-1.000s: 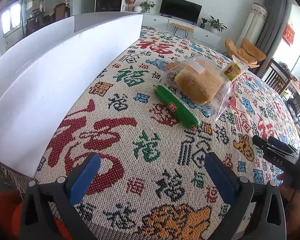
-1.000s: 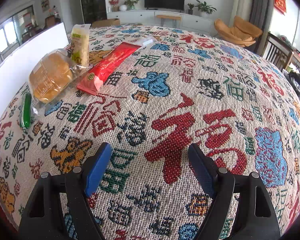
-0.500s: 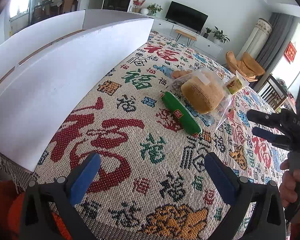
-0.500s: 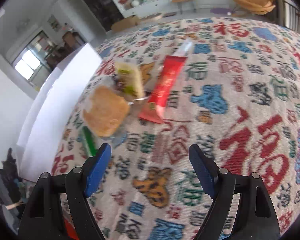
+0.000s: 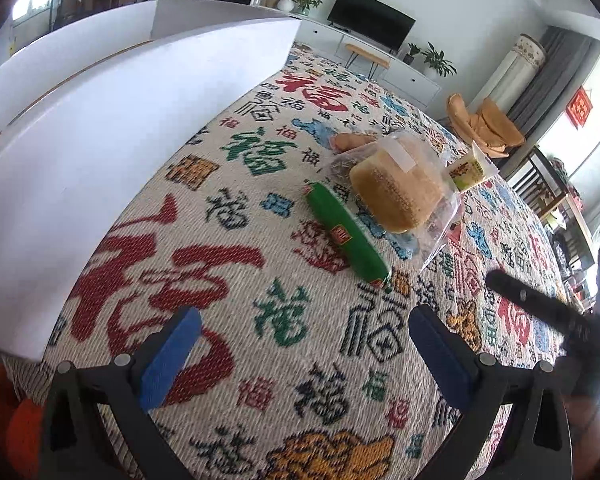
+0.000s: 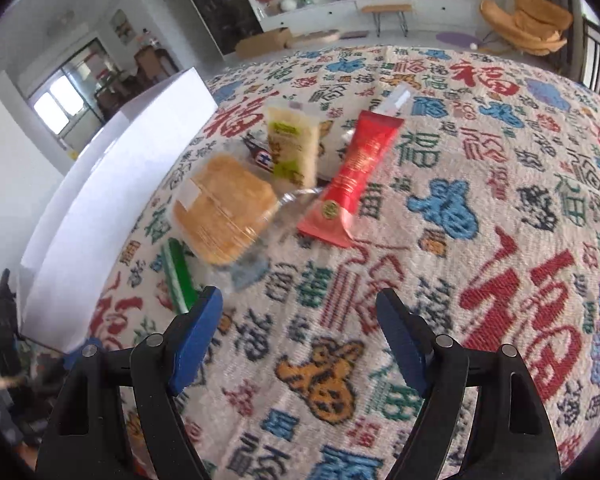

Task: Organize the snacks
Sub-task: 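Reach the left tool to the green cucumber snack while the right tool reaches the red tube packet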

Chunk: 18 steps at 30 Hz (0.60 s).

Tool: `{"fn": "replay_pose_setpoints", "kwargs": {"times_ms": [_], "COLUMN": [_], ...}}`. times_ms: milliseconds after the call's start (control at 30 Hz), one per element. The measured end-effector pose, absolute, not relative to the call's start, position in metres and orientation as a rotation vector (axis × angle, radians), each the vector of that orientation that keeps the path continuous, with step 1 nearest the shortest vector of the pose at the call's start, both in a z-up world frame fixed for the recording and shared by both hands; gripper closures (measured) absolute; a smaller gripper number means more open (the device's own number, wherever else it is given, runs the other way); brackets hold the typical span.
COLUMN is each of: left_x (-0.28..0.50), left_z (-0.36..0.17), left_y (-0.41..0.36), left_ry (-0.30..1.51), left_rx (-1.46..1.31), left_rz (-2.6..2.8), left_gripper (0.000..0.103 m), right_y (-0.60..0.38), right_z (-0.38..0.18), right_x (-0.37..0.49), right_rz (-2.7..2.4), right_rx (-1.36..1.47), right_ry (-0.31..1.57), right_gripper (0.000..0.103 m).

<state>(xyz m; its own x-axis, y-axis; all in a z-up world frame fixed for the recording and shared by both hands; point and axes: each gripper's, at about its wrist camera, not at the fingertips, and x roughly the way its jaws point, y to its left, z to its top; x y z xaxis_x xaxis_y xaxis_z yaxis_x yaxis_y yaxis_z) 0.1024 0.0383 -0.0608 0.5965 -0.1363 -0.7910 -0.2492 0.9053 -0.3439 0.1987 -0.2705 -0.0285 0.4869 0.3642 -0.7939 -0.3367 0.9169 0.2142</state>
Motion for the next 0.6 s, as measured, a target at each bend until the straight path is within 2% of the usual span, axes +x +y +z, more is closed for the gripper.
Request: {"fn": "replay_pose_setpoints", "kwargs": {"times_ms": [233,333,500,567,600], "left_x": [0.18,0.176,0.156,0.156,0.158], "left_z": [-0.079,-0.082,-0.081,-0.08,-0.08], "left_y": [0.017,0.017,0.045,0.045,0.043], "left_ry": [1.03,1.043,1.051,1.05,1.047], "left_rx": [-0.375,-0.257,-0.269,-0.258,-0.247], "left_rz": [0.169,0.172,0.105,0.083,0.074], "left_gripper": [0.001,0.002,0.003,0.005,0.011], "right_y": [-0.326,-0.336,-0.337,-0.334,-0.332], "right_z": [-0.038,-0.038,-0.051,-0.057,-0.058], "right_x": [0.15,0.142,0.151,0.151,0.15], "right_rz": [0.352,0.335,0.292,0.283,0.28], "right_rx": [0.12,0.124,0.056,0.043,0.029], "right_ry": [0.898,0.874,0.878,0.872,0.864], "right_gripper": [0.021,0.021,0.021,0.02,0.02]}}
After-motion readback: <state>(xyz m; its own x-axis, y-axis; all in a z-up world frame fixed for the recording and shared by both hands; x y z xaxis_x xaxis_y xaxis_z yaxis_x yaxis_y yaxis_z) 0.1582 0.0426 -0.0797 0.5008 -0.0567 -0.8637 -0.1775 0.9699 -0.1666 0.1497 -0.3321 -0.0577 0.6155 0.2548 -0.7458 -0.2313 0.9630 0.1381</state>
